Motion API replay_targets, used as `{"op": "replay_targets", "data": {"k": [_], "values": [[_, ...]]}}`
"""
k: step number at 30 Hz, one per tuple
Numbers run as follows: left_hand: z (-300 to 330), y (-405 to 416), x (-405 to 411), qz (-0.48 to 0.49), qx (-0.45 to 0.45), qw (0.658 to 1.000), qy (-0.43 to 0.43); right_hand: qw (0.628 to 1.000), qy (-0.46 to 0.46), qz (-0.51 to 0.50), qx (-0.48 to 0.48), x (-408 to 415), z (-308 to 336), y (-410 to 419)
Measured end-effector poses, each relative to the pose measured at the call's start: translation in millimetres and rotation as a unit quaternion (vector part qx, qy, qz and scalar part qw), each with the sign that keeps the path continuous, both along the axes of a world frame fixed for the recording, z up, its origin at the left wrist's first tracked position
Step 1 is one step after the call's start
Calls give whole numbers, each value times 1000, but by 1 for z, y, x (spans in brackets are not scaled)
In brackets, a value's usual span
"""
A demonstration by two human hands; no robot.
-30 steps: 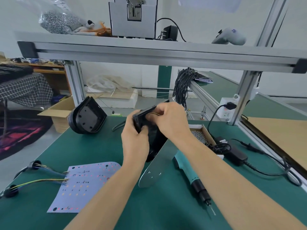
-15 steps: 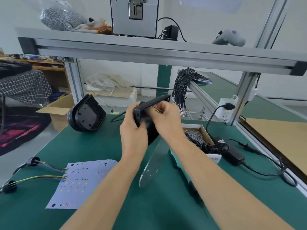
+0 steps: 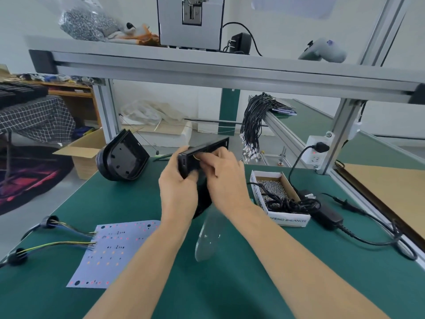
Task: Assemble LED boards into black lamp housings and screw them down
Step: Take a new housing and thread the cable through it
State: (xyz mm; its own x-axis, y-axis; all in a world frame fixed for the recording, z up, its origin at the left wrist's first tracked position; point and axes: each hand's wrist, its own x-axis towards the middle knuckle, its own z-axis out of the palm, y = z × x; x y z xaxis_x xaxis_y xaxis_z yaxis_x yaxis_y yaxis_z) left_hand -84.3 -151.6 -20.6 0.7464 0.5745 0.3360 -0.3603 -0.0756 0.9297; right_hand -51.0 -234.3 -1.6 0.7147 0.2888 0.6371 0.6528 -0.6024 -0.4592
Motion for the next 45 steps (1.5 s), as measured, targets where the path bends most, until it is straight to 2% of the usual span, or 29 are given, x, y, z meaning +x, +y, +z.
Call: {"op": "replay_targets", "data": {"k": [3,7,9,11,13,15,16,18,21,23,26,28,31,34,39,41,44,45], "values": [[-9,-10,-4,-15,-33,999,2,982,-60,-85,-155,-4,0,0],[-6,-4,0,-10,-37,999,-31,973,-61,-72,-211,-6,3,-7],[0,-5,-1,-1,-43,997,-66,983,14,12,-184,0,14,-17],[4,-6,0,2,-86,993,-85,982,75,131,-111,-2,22,-31],[6,-2,1,-9,-142,986,-91,972,82,212,64,-5,28,-49],[6,6,0,-38,-168,982,-82,948,124,170,238,3,33,-65],[6,9,-1,-56,-162,982,-74,936,182,117,278,11,37,-70],[7,12,-3,-95,-128,985,-61,903,353,56,236,26,41,-70],[11,13,-4,-165,-107,979,-57,799,552,132,196,38,42,-55],[13,17,-4,-216,-93,970,-57,756,606,194,152,43,46,-50],[14,19,-4,-264,-50,961,-64,729,603,301,120,51,54,-47],[14,19,-3,-259,-76,961,-61,737,592,298,137,54,54,-40],[11,21,-2,-256,-93,960,-58,777,558,238,165,58,55,-31],[10,23,-4,-246,-86,964,-61,770,554,217,232,60,52,-25],[9,23,-1,-199,-122,972,-39,755,543,175,323,65,47,-15],[8,24,-2,-195,-112,974,-38,760,528,150,348,71,46,-15],[7,16,-5,-208,-39,977,-34,794,473,52,378,87,41,-25],[6,14,-3,-197,-35,980,-19,790,475,37,386,90,38,-27]]}}
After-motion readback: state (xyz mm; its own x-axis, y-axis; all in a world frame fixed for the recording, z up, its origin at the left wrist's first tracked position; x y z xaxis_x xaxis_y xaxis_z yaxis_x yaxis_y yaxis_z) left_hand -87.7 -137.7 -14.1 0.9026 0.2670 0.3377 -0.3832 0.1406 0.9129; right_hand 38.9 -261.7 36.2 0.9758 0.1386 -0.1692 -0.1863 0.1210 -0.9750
